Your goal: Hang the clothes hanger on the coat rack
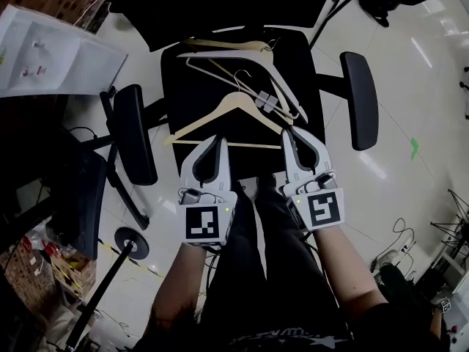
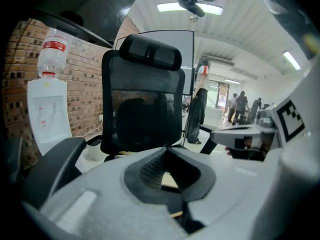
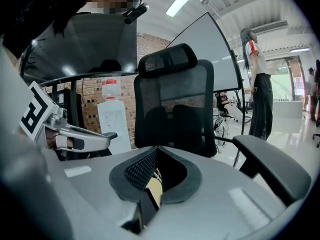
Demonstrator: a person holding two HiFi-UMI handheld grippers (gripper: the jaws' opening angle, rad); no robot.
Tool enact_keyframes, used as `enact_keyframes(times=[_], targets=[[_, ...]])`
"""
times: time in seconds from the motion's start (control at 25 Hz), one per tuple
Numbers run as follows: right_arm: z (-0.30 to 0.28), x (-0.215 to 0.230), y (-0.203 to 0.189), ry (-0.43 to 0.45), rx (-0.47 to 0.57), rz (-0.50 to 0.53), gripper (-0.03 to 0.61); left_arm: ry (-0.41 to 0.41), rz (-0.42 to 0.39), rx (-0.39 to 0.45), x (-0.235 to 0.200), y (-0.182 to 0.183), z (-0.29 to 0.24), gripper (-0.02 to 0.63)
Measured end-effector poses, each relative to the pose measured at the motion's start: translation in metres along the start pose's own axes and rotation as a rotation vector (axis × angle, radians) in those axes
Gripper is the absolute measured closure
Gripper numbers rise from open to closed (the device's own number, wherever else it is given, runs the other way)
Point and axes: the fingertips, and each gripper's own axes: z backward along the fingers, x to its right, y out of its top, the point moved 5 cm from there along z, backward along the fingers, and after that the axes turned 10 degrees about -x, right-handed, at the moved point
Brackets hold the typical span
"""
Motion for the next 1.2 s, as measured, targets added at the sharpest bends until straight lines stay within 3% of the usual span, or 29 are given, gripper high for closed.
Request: enact_keyframes(times=[0.28, 0.56, 0.88, 1.04, 1.2], targets=[[-0.036, 0.004, -0.043, -0.013, -0.139, -0.033, 0.572, 0.038, 0.037, -0.034, -0.01, -0.024, -0.032, 0.609], [-0.06, 0.007, -0.083, 0.014, -0.272, 0.046, 0.565, 0.046, 0.058, -0.042, -0.009, -0.034, -0.042, 0.609], [-0.087, 0.003, -0.121, 0.092, -0.495, 0.224, 0.343, 0.066, 0.072, -0.066, -0.016, -0.047, -0.05, 0.609], [-0.099, 0.01, -0.141, 0.1, -0.633, 0.312, 0.328, 0.061, 0.077, -0.081, -0.017, -0.051, -0.052, 0.609], [-0.111, 0.015, -0.16, 0.106, -0.725, 0.27, 0.319, 0.062, 0.086, -0.083, -0.02, -0.056, -0.051, 0.609]])
